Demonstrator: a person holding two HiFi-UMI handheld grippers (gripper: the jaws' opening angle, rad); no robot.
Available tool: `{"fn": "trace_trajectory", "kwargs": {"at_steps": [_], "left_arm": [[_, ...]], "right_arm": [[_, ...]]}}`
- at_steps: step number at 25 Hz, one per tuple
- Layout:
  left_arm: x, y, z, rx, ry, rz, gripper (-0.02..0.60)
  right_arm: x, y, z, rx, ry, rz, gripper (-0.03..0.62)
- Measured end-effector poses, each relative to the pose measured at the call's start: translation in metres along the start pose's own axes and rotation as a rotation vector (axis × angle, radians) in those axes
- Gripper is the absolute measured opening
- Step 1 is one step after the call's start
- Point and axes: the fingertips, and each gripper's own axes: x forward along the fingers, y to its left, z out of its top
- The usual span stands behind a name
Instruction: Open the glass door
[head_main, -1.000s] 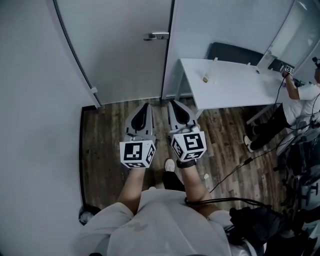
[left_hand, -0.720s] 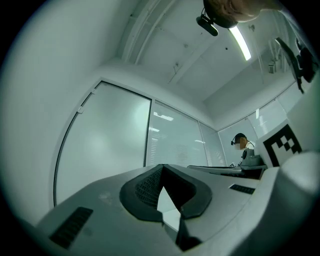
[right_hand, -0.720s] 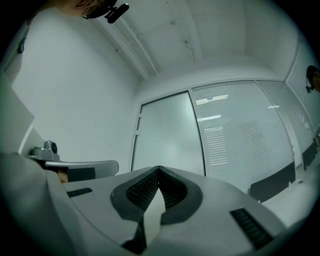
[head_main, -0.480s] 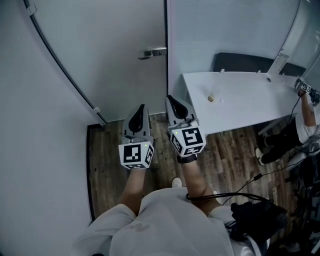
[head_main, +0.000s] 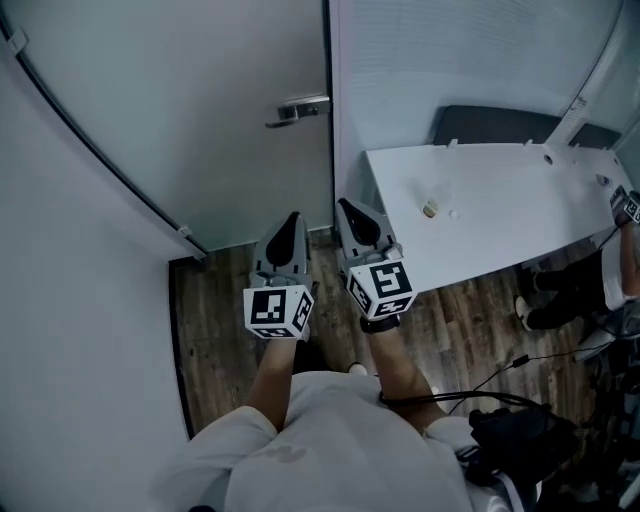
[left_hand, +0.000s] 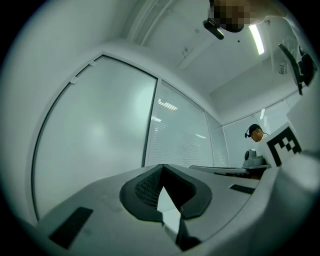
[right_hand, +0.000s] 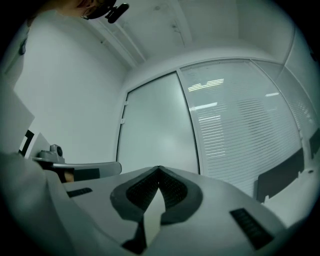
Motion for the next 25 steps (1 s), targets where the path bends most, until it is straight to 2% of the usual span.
{"fn": "trace_trajectory", "kwargs": {"at_steps": [5, 11, 15, 18, 25], "left_arm": [[0.073, 0.042, 0.004, -0.033, -0.029, -0.080, 0.002], [0.127, 0.110, 0.014, -0.029, -0.045, -0.159, 0.002], [0.147, 0.147, -0.011, -0.036, -0.004, -0.159, 0.002], [0.166, 0.159, -0.036, -0.070, 0.051, -0.173, 0.002], [0.222, 0.158, -0.052, -0.022, 0.094, -0.194, 0.002]], "right_arm": [[0.063, -0.038, 0.013, -0.043, -0.017, -0.103, 0.002], [0.140, -0.038, 0.007, -0.025, -0.028, -0.185, 0.002], [0.169, -0.032, -0.011, -0.026, -0.003, -0.214, 0.002], [0.184, -0.041, -0.024, -0.029, 0.026, -0.227, 0.002], [0.219, -0.093, -0.039, 0.013, 0.046, -0.237, 0.002]]}}
